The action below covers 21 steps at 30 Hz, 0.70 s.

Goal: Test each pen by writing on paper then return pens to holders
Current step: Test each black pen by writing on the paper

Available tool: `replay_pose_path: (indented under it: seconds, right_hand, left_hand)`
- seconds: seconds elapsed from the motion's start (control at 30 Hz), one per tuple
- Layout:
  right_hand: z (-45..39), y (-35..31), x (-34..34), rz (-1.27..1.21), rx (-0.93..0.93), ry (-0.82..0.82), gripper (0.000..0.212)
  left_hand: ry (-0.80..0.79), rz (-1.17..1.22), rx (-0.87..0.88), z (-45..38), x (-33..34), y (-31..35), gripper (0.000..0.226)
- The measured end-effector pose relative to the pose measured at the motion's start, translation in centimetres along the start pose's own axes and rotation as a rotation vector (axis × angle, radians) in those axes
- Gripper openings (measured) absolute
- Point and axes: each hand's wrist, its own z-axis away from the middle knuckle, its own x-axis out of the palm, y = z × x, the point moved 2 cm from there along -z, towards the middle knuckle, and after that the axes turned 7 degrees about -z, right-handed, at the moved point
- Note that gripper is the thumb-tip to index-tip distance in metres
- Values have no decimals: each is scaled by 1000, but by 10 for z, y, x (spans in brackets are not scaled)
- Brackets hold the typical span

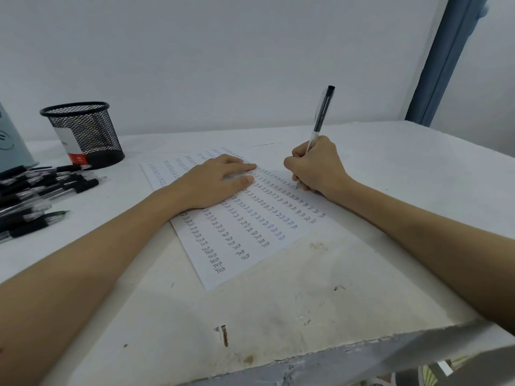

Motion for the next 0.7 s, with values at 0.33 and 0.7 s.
replay_pose_path:
  seconds: [0.33, 0.7]
  right_hand:
    - [0, 0, 0, 14, 12, 19, 38]
    - [-1, 1, -1, 6, 51, 49, 35]
  left_hand:
    - [-1, 19, 1, 1, 0, 0, 42]
    - [-3, 15, -4, 1, -1, 1, 43]
